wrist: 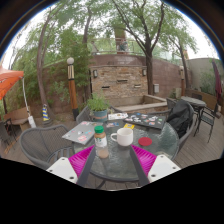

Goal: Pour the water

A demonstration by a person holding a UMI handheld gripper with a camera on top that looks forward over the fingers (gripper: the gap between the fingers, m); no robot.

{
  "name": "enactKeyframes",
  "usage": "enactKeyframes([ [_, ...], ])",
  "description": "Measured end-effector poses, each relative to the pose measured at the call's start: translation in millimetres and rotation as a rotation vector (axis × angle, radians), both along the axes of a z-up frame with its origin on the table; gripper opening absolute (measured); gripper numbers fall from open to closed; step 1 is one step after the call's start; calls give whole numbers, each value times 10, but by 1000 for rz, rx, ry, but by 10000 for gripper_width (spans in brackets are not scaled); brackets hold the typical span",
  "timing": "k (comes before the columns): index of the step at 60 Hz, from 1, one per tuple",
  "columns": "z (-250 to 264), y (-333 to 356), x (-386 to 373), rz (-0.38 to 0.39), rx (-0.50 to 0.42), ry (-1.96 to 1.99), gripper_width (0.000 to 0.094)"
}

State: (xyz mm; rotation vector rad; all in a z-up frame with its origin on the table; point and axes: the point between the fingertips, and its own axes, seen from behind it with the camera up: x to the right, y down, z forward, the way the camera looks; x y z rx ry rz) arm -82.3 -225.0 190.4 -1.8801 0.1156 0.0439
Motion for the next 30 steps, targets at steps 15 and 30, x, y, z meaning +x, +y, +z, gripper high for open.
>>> enactKeyframes([
  [15, -638, 1255, -688, 112, 70, -23, 743],
  [30, -956, 2062, -557, 66, 108, -81, 737],
])
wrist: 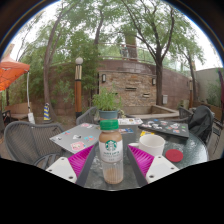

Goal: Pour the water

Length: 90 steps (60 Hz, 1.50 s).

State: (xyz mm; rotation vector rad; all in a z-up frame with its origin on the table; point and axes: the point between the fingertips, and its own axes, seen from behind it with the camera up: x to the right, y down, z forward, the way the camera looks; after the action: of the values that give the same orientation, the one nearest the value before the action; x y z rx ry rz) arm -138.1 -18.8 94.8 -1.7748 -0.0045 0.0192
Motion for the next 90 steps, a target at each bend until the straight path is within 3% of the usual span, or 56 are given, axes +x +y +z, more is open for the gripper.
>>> enactKeyframes([
  [5, -61, 130, 44, 3, -1, 26, 686],
  [9, -148, 233, 68, 3, -20, 24, 471],
  [20, -188, 309, 38, 64, 4, -32, 424],
  [27, -184, 347, -48, 113, -35, -67, 362],
  [33, -170, 417, -215, 187, -99, -9, 362],
  [42, 460, 633, -193, 202, -53, 298, 363],
  [47, 863, 713, -95, 156, -69, 634, 362],
  [51, 884, 761, 71, 122, -104, 974, 362],
  [67, 305, 613, 328, -65, -253, 1973, 360],
  [71, 438, 537, 346, -102, -258, 2121, 359],
  [90, 752, 160, 512, -88, -215, 2363, 360],
])
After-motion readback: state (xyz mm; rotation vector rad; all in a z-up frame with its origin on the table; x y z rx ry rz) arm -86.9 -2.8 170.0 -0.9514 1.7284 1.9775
